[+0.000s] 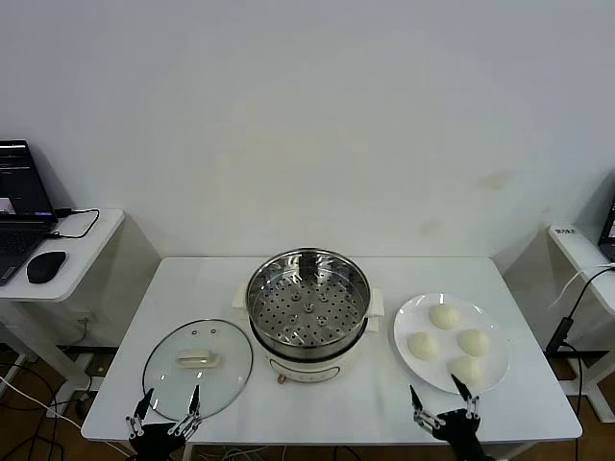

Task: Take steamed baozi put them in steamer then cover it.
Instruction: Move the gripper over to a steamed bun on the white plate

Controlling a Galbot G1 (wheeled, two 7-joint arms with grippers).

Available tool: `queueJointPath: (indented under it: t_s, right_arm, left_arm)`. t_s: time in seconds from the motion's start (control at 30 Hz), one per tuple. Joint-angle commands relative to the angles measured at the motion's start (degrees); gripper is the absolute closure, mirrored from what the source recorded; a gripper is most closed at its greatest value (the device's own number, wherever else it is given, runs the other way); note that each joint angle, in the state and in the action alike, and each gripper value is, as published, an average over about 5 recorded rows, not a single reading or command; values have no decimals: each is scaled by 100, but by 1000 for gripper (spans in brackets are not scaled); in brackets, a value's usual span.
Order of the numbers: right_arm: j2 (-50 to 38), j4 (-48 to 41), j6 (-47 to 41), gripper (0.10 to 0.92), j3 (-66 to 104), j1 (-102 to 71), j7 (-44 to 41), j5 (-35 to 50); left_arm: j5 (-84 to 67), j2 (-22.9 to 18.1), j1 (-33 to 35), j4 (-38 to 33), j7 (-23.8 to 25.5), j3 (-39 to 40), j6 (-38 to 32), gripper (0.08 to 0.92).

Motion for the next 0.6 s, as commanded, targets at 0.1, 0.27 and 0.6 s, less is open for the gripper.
queueJointPath:
  t_s: [0.1,0.27,0.6]
  right_arm:
    - [-1252,-350,-332,203,384,1170,-91,-1891]
    - [-2322,-959,-565,203,340,1987,-718,-2411]
    - [-4271,-2282,-732,203,-1027,4043,-2571,-2432]
  left_arm:
    - [403,129,-339,-37,-29,-153,291,177]
    - [614,162,-425,-63,-54,-149,460,177]
    - [896,121,-581,-20,-156,-126,663,177]
